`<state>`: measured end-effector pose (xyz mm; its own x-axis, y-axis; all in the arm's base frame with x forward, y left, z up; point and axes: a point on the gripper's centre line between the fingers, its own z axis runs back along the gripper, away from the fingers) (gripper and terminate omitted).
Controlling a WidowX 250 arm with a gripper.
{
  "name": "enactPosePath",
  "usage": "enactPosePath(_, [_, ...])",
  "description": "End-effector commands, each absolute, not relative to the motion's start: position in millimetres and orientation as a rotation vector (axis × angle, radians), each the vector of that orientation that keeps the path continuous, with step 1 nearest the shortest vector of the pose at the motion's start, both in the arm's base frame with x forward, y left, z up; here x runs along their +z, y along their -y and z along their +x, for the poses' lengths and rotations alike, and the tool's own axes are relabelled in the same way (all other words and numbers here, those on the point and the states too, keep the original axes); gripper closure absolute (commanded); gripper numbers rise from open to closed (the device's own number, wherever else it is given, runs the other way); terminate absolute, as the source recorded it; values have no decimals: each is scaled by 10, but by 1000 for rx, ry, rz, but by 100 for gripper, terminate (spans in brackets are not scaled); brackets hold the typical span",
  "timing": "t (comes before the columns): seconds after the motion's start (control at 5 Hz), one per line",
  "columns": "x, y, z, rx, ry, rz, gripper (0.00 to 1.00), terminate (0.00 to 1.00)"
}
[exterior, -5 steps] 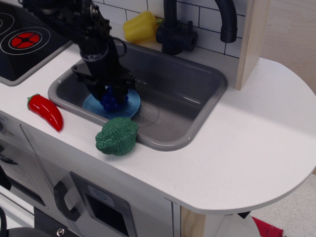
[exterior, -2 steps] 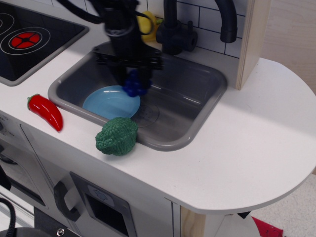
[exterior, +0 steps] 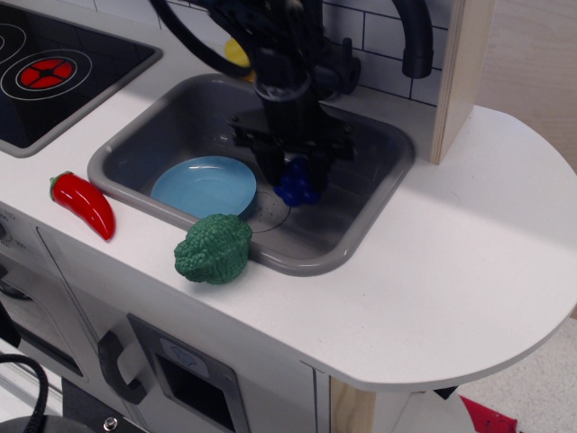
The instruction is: Take blueberries off plate sink
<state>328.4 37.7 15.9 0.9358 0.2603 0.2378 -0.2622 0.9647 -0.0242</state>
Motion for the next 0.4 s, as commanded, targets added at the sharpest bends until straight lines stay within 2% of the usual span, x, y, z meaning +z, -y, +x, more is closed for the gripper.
enactPosePath(0.0, [183, -292, 3236, 246, 251, 21, 0, 0])
enactPosePath(0.2, [317, -361, 3285, 283, 253, -35, 0, 0])
